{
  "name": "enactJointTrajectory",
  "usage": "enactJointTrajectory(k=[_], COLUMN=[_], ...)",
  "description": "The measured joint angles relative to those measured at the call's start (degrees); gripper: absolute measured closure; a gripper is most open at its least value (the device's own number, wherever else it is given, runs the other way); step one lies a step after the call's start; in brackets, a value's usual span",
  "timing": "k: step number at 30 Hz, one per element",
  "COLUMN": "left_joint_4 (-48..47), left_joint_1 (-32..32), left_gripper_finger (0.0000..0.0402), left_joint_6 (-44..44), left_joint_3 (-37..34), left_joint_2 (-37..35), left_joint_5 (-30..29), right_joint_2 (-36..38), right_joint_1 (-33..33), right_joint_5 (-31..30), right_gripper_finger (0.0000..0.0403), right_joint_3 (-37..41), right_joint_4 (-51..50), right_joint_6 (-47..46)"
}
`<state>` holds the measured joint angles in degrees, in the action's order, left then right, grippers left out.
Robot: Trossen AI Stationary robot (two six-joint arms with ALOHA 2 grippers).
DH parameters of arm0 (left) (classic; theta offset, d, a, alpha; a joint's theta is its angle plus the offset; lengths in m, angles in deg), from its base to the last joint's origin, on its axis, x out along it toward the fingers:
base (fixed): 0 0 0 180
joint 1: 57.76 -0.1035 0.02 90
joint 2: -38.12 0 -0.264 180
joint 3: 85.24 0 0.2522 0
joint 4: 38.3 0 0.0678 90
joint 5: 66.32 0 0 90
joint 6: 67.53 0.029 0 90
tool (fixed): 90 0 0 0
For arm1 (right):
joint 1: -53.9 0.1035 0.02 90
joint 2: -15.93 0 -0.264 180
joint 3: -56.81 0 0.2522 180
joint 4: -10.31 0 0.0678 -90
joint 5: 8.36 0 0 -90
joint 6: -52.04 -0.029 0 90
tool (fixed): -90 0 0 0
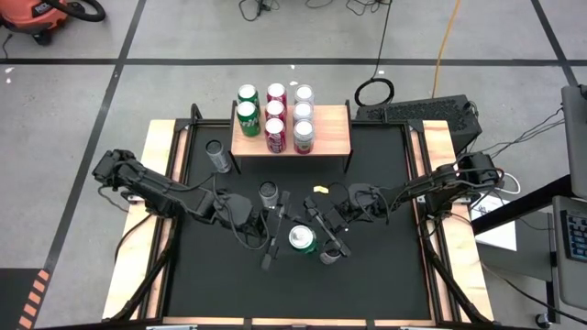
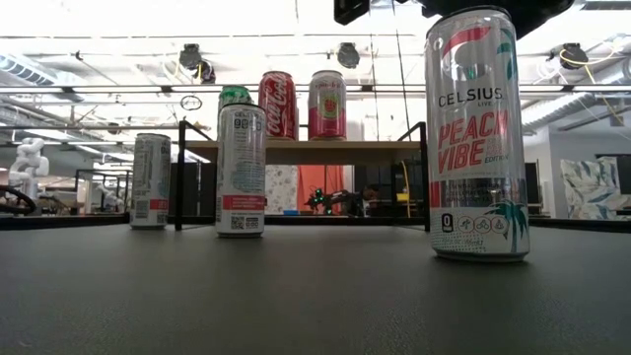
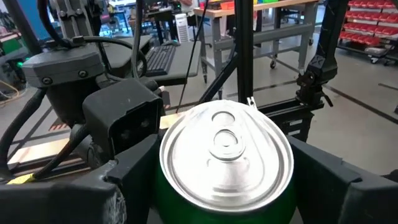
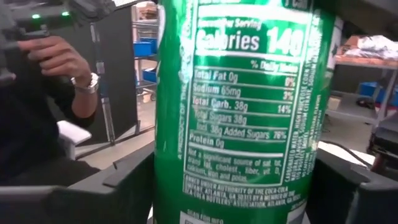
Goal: Place canned beverage on shelf
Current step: Put the green soda can on the shelf aligned with the other green soda cans
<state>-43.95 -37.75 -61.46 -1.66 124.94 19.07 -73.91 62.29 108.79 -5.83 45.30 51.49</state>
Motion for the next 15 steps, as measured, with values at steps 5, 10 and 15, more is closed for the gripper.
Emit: enactJointTrajectory(k=[5, 10, 15], left_joint_4=[-1.29, -2.58, -3.76], left_joint_1=[0.00, 0.02, 0.10], left_gripper_finger=[0.0113, 0.0114, 0.0114], left_joint_6=[-0.10, -1.27, -2.10], left_joint_3=[-0.06, -0.11, -0.15], left_joint_2=[-0.32, -1.02, -1.21], left_joint_5=[-2.41, -4.65, -6.95], right_joint_2=[0.03, 0.68, 0.70], right_joint_1=[-0.06, 0.65, 1.80], right_joint_5=[-3.86, -9.42, -14.72], right_gripper_finger=[0.0054, 0.0019, 0.0012], right_joint_3=[0.00, -0.04, -0.11], right_joint_4=[-1.63, -3.59, -5.16], right_joint_6=[-0.48, 0.00, 2.29])
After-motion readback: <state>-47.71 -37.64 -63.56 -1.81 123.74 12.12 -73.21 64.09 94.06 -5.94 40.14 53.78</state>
